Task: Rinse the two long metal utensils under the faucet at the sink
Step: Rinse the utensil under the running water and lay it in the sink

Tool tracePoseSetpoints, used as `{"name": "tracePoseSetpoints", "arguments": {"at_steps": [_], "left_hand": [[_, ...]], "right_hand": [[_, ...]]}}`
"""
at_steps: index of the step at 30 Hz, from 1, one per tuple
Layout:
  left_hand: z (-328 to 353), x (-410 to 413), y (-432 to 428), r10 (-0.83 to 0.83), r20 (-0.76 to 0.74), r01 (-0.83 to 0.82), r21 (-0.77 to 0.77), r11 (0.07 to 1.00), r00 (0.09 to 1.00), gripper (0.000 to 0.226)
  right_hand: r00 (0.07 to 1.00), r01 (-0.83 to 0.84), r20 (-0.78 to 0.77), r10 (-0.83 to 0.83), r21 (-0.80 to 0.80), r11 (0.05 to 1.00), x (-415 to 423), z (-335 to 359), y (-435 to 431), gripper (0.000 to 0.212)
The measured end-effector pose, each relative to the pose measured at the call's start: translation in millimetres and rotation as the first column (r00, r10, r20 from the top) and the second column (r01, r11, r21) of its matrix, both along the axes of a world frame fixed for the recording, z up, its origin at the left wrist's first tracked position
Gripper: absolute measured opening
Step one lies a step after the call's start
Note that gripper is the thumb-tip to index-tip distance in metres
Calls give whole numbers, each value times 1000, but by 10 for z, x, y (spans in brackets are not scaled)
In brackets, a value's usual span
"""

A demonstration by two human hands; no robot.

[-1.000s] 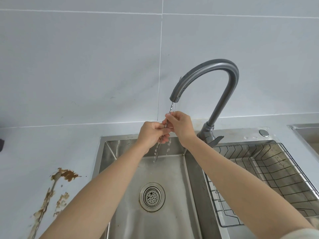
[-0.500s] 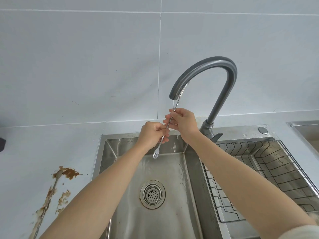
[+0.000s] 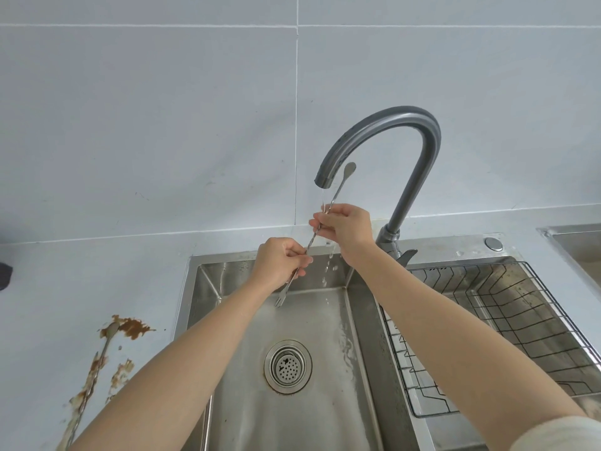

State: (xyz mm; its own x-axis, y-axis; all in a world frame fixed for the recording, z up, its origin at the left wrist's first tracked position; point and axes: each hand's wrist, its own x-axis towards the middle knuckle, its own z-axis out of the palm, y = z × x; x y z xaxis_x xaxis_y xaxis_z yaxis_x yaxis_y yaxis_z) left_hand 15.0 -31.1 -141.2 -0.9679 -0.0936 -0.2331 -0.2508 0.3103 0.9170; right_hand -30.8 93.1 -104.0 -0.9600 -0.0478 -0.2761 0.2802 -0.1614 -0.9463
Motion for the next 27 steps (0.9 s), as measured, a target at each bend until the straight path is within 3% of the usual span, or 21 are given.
{"name": "tracePoseSetpoints", "arguments": {"at_steps": [11, 21, 23, 27], "left_hand": [[-59, 139, -127, 12, 3, -12, -89, 996, 1000, 30], [-41, 232, -200, -43, 64, 44, -12, 999, 997, 17], [-34, 244, -212, -26, 58, 25, 6, 1000, 998, 8], [-28, 259, -232, -21, 51, 21, 10, 1000, 998, 13]], "right_hand": [[998, -25, 56, 25, 5, 1000, 32, -53, -126, 24], [999, -31, 37, 35, -97, 995, 29, -53, -114, 16], [998, -14, 60, 20, -95, 995, 30, -64, -141, 18], [996, 4, 87, 3, -81, 997, 32, -75, -181, 26]]}}
